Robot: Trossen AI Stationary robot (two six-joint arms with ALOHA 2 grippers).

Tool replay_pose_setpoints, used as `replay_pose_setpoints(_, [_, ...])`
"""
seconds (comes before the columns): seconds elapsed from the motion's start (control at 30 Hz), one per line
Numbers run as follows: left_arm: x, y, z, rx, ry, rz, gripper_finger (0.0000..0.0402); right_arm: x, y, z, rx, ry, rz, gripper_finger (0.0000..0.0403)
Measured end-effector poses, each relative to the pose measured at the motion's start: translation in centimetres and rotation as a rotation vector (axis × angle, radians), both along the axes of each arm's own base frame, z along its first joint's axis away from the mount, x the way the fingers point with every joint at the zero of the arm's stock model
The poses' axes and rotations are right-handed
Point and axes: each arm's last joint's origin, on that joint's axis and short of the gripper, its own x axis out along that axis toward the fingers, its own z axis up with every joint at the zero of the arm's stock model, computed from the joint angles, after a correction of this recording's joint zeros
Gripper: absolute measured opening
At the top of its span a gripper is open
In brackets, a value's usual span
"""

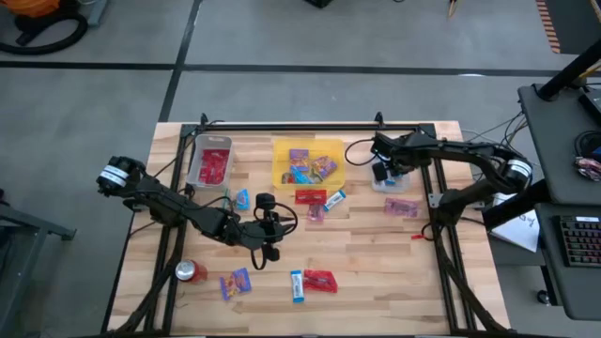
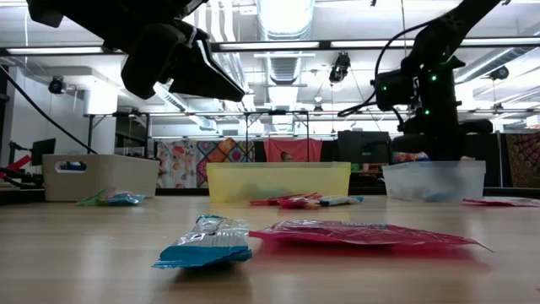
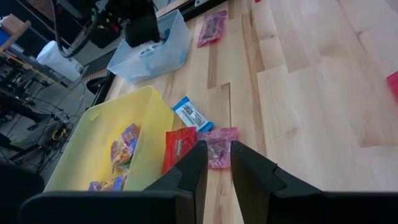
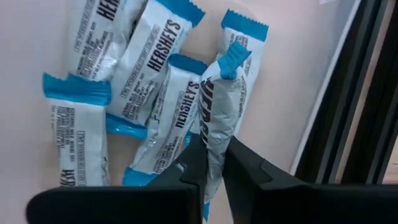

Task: Sort candy
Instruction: Put the white chocolate into the transparent bin, then put the red gummy into the gray bin

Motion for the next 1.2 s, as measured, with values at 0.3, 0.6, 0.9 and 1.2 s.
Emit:
replay_pose_setpoints(0.3, [0.0, 0.0, 0.0, -0.005, -0.001, 0.003, 0.0055, 0.0, 0.0, 0.0, 0.001, 0.003, 0.009, 0.0106])
replay_pose_setpoints(0.6, [0.0, 0.0, 0.0, -0.007, -0.002, 0.003, 0.0055, -0.6, 0.4, 1.7, -0.051, -0.068, 0.009, 0.0132])
replay_pose_setpoints(0.9, [-0.3, -0.6, 0.6, -0.071, -0.013, -0.082, 0.0055, -1.0, 1.8, 6.0, -0.104, -0.292, 0.055, 0.0131])
replay_pose_setpoints(1.2, [-0.9, -1.1, 1.2, -0.226, 0.009, -0.172, 0.0055, 1.0, 8.0, 10.2, -0.182, -0.575, 0.429, 0.0125])
